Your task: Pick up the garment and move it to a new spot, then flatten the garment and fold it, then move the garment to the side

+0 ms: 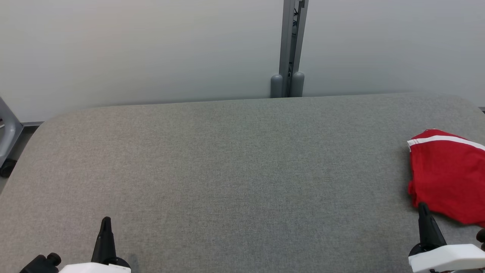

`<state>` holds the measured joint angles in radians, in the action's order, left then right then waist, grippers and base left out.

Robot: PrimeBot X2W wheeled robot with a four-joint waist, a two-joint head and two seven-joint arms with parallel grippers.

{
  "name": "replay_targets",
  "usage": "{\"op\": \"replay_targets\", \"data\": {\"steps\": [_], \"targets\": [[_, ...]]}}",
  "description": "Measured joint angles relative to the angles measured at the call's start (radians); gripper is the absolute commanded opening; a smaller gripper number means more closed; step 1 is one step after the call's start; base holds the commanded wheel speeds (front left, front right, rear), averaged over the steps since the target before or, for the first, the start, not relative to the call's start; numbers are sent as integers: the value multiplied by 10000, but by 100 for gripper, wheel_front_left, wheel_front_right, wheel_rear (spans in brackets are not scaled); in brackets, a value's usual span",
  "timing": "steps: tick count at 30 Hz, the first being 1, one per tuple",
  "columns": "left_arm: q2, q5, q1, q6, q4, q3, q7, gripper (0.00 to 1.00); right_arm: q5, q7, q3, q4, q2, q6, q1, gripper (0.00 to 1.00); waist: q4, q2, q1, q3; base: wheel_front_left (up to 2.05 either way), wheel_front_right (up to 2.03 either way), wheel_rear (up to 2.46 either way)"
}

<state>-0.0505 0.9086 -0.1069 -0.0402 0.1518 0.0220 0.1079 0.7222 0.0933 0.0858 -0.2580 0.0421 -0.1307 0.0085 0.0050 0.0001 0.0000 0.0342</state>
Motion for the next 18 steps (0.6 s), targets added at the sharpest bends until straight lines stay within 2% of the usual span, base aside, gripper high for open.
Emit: {"op": "replay_targets", "data": {"steps": [18], "targets": [[-36, 2067, 580, 491, 249, 186, -564, 0, 2525, -577, 67, 40, 8, 2, -330, 0, -11, 0, 0, -81, 0, 0, 0]]}}
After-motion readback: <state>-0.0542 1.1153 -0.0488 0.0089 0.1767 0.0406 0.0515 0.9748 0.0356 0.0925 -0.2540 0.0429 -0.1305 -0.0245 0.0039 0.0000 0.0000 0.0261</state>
